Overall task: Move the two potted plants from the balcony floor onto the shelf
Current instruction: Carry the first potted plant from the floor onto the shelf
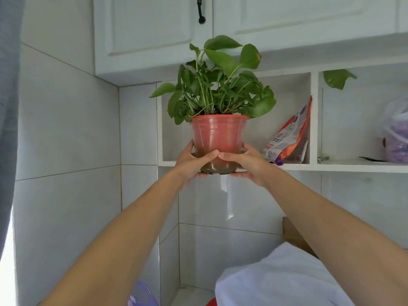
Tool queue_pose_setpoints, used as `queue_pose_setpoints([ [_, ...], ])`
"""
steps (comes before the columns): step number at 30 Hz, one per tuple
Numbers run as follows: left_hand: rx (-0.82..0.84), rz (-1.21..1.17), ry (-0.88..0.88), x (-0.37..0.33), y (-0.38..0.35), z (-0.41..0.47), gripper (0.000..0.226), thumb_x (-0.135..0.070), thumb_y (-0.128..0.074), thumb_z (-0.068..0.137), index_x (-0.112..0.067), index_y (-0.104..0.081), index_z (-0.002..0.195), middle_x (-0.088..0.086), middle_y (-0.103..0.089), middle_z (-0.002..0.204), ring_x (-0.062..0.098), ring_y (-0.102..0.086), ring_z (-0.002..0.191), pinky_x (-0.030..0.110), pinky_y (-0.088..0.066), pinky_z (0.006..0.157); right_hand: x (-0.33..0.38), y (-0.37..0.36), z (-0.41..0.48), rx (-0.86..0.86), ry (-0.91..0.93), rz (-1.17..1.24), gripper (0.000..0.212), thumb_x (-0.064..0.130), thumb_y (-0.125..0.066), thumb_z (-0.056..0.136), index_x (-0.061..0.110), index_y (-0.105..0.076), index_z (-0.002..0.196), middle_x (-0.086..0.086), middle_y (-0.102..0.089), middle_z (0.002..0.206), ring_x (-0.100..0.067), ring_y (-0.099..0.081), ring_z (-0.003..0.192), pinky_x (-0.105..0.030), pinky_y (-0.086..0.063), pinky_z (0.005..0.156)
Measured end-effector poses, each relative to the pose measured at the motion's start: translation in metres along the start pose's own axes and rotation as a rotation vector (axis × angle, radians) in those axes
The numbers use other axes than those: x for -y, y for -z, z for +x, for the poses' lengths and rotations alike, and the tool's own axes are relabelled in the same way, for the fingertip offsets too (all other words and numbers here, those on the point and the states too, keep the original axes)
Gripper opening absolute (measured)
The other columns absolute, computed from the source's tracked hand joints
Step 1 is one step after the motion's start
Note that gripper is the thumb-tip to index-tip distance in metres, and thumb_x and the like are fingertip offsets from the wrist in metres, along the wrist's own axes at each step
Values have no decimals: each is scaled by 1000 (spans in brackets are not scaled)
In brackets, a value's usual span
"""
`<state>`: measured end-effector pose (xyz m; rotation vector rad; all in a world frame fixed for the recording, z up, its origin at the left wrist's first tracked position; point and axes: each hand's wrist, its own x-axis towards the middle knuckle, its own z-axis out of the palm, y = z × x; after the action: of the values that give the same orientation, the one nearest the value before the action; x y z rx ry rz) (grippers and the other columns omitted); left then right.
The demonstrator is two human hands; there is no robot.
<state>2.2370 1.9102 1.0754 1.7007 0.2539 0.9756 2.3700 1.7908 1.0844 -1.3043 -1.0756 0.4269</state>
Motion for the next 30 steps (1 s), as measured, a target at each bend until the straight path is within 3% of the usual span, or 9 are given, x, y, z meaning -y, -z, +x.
queue_pose_setpoints([
  [4,10,85,-17,4,15,36,80,-45,-79,69,-38,-37,137,-4,-61,119,17,-65,105,36,-58,83,2,-7,35,-28,18,-59,81,31,-87,62,29,-45,131,3,-64,124,-17,-65,103,-38,-57,83],
  [8,3,159,-64,13,25,74,79,-48,-74,73,-34,-35,140,-1,-57,134,19,-60,112,28,-52,85,6,-11,69,-79,67,-152,87,36,-87,62,27,-42,135,5,-63,116,-7,-64,88,-20,-53,64],
  [11,0,182,-59,24,31,95,82,-47,-74,74,-32,-33,143,2,-55,138,24,-57,121,42,-49,101,6,-13,91,-86,51,-257,88,36,-86,63,21,-42,137,1,-62,122,-14,-61,94,-23,-49,73],
  [13,-8,201,-55,29,37,108,82,-46,-74,74,-31,-33,144,3,-55,139,25,-56,122,45,-48,103,3,-17,102,-85,35,-279,82,33,-86,65,19,-45,135,3,-63,112,-15,-60,96,-25,-49,78],
  [15,-15,209,-76,34,42,120,81,-44,-74,75,-30,-34,143,2,-54,140,24,-57,122,37,-49,101,-2,-20,113,-87,31,-269,74,29,-84,68,18,-48,132,5,-64,104,-8,-60,84,-20,-47,67],
  [18,-35,228,-99,42,47,129,88,-42,-76,74,-30,-26,145,2,-50,142,21,-56,120,27,-49,89,-6,-25,123,-84,18,-277,67,24,-83,71,22,-47,128,2,-61,112,-1,-56,79,-15,-42,57],
  [22,-57,236,-105,57,55,145,91,-42,-74,76,-32,-10,140,7,-45,142,10,-58,98,9,-47,59,-14,-32,140,-115,43,-273,92,21,-83,71,24,-25,144,4,-47,125,-12,-45,105,-23,-44,77],
  [27,-29,255,-87,63,63,162,91,-44,-74,75,-32,-11,139,11,-49,137,20,-57,109,24,-46,81,-17,-37,153,-94,25,-277,94,20,-78,76,27,-17,147,-4,-43,142,-19,-49,114,-27,-44,81],
  [30,-32,225,-81,65,69,166,86,-40,-72,79,-28,-17,144,6,-51,131,17,-54,106,22,-48,79,-16,-41,157,-54,1,-214,74,29,-65,87,32,-20,145,-5,-47,140,-12,-55,91,-21,-46,65],
])
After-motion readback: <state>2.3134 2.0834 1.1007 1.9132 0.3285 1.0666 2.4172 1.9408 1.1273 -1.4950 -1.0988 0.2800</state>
